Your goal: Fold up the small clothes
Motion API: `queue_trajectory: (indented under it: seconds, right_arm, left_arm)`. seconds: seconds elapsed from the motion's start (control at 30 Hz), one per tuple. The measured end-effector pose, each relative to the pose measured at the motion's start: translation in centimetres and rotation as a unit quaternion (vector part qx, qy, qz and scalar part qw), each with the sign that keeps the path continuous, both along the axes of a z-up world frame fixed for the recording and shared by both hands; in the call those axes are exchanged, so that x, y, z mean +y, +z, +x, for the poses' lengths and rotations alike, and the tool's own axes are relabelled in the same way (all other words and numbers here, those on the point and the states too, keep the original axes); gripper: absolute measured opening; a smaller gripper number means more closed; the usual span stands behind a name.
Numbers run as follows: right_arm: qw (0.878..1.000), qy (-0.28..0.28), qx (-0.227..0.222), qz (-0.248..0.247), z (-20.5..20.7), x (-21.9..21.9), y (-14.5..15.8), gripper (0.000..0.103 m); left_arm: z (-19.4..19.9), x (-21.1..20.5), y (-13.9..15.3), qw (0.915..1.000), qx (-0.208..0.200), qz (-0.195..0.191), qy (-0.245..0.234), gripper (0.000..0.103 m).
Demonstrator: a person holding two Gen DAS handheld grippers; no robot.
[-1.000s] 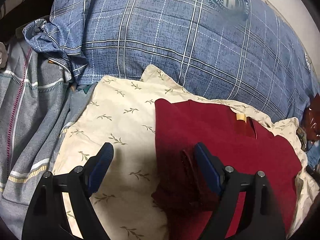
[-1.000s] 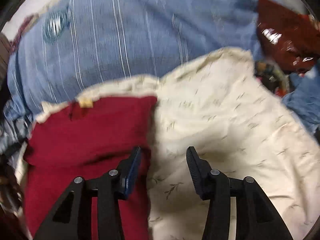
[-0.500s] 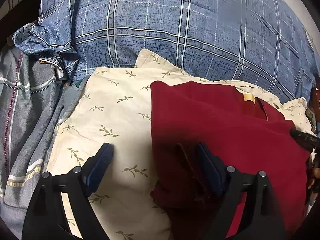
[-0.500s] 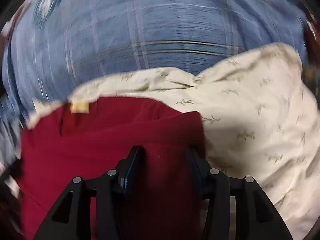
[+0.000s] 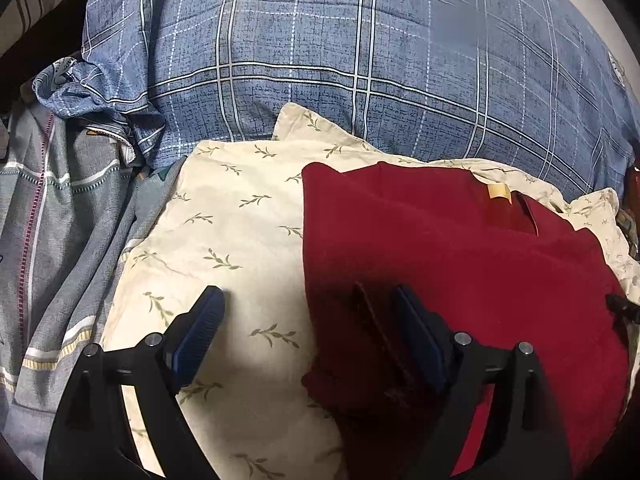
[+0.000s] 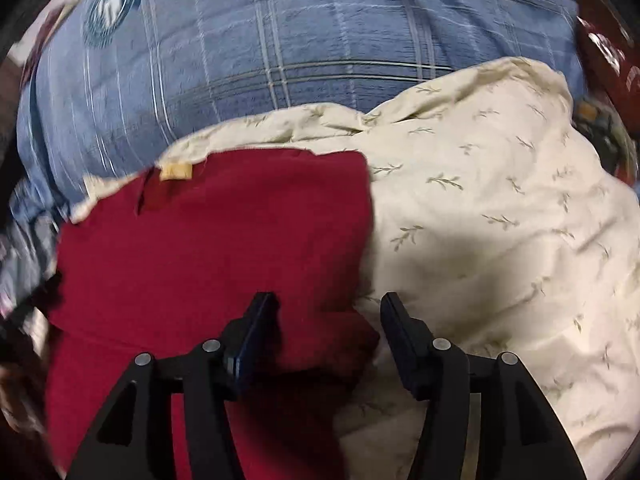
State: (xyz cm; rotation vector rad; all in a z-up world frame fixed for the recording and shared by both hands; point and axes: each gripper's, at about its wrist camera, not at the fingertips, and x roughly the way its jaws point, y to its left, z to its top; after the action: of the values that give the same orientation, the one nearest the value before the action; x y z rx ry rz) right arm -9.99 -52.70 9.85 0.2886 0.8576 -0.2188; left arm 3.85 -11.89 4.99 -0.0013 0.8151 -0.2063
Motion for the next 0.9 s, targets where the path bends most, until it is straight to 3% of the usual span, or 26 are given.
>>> queue_trajectory:
  seconds: [0.2,0.37,0.6,0.9]
  right_arm:
    - [0.999,0.028,-0.038,-0.006,-2.5,2.2,2.6,0.060]
    - [0.997,0.052,-0.051,-0.005,0.1,4.2,2.9,0.060]
    - [0.998,0.041,0.016,-0.052,4.6,3.6,-0.4,0.059]
    - [0.999,0.028,-0.010,-0.027,4.9,2.0,-1.9,0.065]
  left_arm:
    - [-1.8,0.4,1.0,0.9998,-0.016,-0.008,0.003,0.086]
    - [-2.0,0.4,1.8,0.9995,-0.020,-0.025,0.001,0.086]
    - [-0.1,0.4,-0.4,0.9993,0.028,-0.020,0.013,0.086]
    - [0.3,-0.3,-0.8,0.9997,0.020,-0.009,0.006,0.088]
